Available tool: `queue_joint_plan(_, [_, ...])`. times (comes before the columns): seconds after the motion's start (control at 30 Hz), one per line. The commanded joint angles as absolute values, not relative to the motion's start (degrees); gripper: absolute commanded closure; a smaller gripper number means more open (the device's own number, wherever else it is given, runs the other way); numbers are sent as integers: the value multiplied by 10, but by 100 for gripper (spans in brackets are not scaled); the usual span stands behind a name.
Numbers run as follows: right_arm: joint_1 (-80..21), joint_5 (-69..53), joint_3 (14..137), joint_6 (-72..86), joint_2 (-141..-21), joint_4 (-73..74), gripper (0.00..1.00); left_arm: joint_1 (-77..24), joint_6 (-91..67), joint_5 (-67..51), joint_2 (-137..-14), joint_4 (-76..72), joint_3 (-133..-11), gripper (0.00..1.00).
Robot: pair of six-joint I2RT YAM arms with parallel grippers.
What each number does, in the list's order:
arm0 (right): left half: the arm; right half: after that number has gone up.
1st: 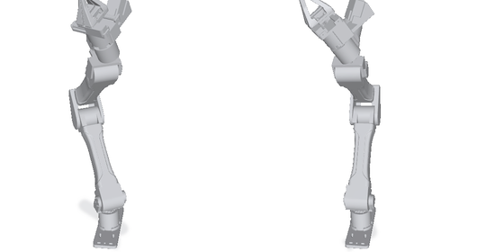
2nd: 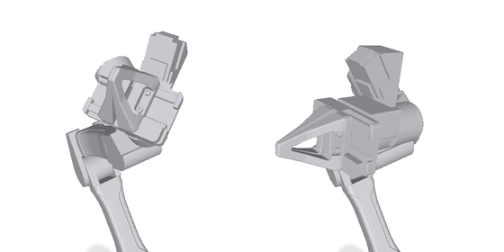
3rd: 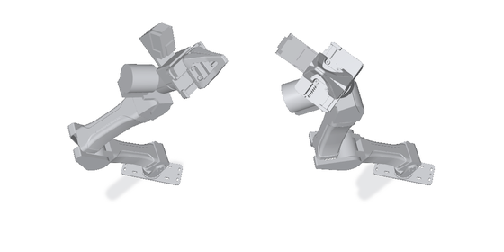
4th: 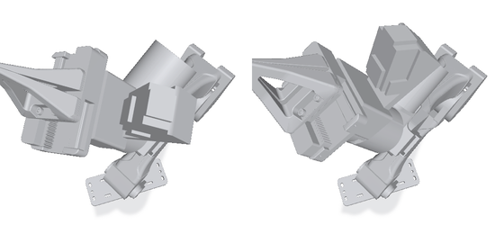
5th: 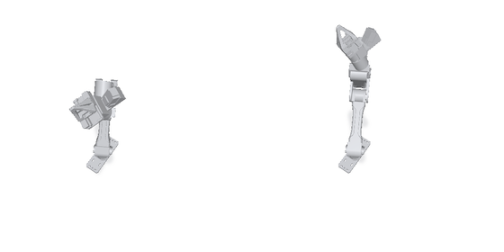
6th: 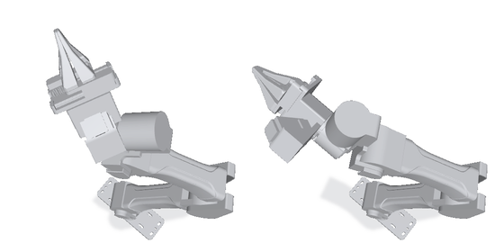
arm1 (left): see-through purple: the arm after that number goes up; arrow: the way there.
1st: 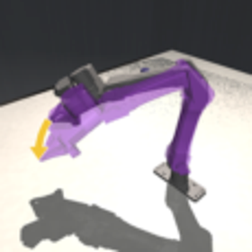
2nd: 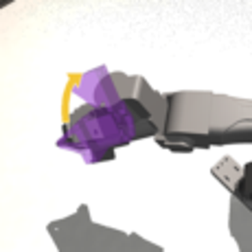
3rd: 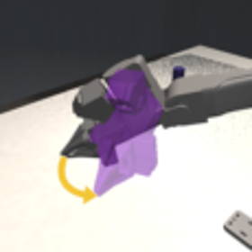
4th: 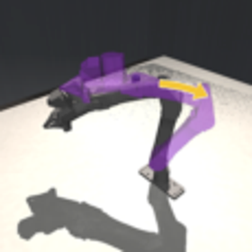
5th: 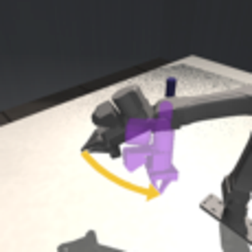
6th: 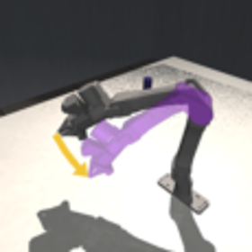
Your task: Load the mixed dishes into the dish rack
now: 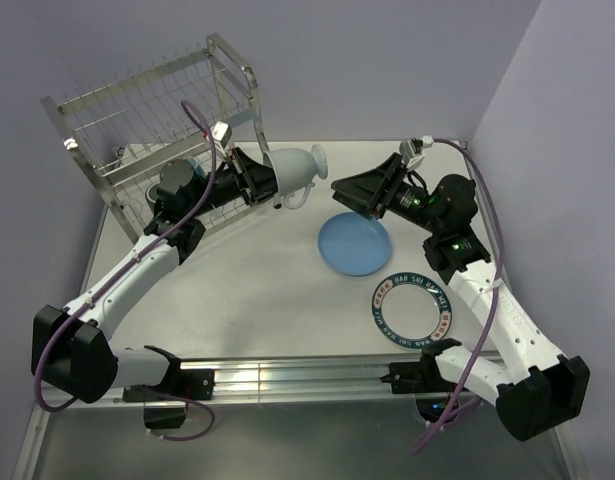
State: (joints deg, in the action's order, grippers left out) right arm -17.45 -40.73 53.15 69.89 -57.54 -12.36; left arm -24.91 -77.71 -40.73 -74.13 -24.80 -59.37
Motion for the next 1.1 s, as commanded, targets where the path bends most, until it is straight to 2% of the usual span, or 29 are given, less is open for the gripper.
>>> queue_joint_plan(0.0, [-195,-424,565,743,-582,-240,27,-249,-852,-374,-732,-397,-611,100])
queue_joint_plan(0.57, [-304,-381,628,731,-678,-295,39,-257,-877,-340,-731,-410,-614,100])
queue_joint_plan(0.7, [-315,-377,650,722,-700,-294,46,-261,-876,-336,-728,-410,-609,100])
queue_joint_plan(0.73, [-317,-377,655,722,-708,-294,49,-261,-876,-336,-727,-410,-606,100])
queue_joint_plan(0.83, [-325,-377,668,722,-722,-294,68,-265,-878,-334,-722,-410,-593,100])
queue_joint_plan(0.87, [-329,-378,671,722,-725,-294,94,-265,-881,-337,-722,-412,-592,100])
queue_joint_plan(0.9, [-329,-378,672,720,-726,-291,100,-265,-882,-340,-722,-417,-591,100])
queue_joint_plan(0.93, [-330,-377,671,711,-723,-283,100,-265,-880,-346,-723,-414,-593,99])
queue_joint_plan(0.97, [-330,-374,670,702,-719,-274,100,-265,-869,-360,-723,-398,-598,68])
queue_joint_plan(1.0, [-330,-367,669,690,-712,-260,100,-265,-856,-363,-718,-331,-602,44])
queue_joint_plan(1.03, [-329,-353,669,660,-696,-230,100,-265,-837,-362,-711,-277,-608,11])
queue_joint_plan(1.07, [-326,-348,674,642,-690,-210,100,-265,-783,-358,-705,-215,-626,1])
